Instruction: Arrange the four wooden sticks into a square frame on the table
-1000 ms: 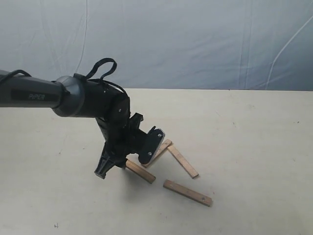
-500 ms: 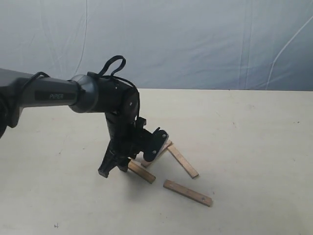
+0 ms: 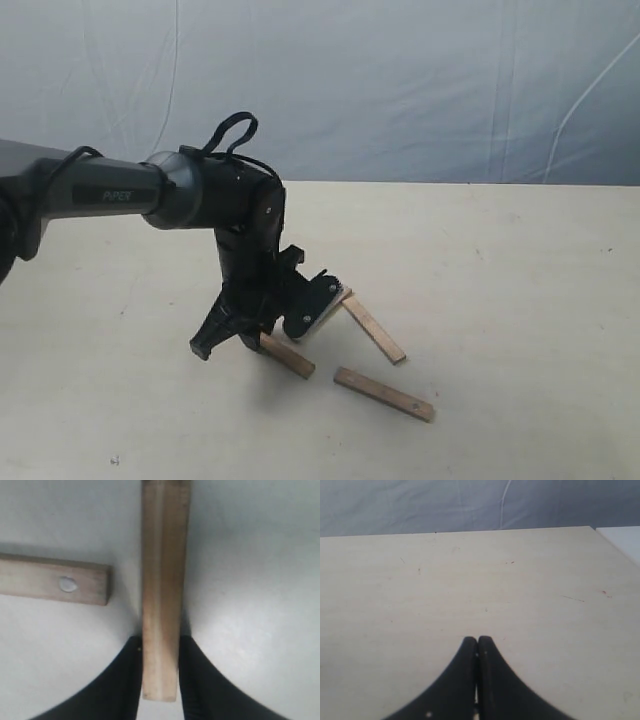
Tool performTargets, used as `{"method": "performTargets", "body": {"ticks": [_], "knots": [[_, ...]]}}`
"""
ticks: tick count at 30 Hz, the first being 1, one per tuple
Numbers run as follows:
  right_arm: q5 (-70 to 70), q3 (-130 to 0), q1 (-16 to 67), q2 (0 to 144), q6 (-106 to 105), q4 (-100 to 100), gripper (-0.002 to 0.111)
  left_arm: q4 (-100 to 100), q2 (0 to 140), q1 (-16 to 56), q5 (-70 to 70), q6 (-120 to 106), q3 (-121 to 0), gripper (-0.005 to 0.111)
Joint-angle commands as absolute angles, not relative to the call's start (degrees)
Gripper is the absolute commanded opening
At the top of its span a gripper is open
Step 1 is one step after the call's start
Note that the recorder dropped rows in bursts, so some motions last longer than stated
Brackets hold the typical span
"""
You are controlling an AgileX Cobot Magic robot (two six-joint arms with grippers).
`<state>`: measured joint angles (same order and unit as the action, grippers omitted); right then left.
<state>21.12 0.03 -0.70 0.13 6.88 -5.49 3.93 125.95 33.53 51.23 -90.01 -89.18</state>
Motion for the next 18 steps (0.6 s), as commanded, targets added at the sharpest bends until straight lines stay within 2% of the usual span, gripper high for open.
{"method": "performTargets", "body": {"ticks": [1,5,10,18], "knots": [[21.0,0.0,-0.6,0.0,6.6,-5.5,-0.001,4.8,122.4,33.9,52.4,-91.9,-88.9,0.000],[20.8,0.0,-0.6,0.0,6.6,-5.5,-0.001,6.7,121.5,33.9,52.2,-93.3,-89.7,0.000],[20.8,0.0,-0.6,0.0,6.6,-5.5,-0.001,9.2,122.0,33.8,45.0,-94.7,-90.0,0.000],[20.8,0.0,-0.6,0.0,6.6,-5.5,-0.001,8.9,126.6,32.6,46.0,-95.1,-93.7,0.000]]}}
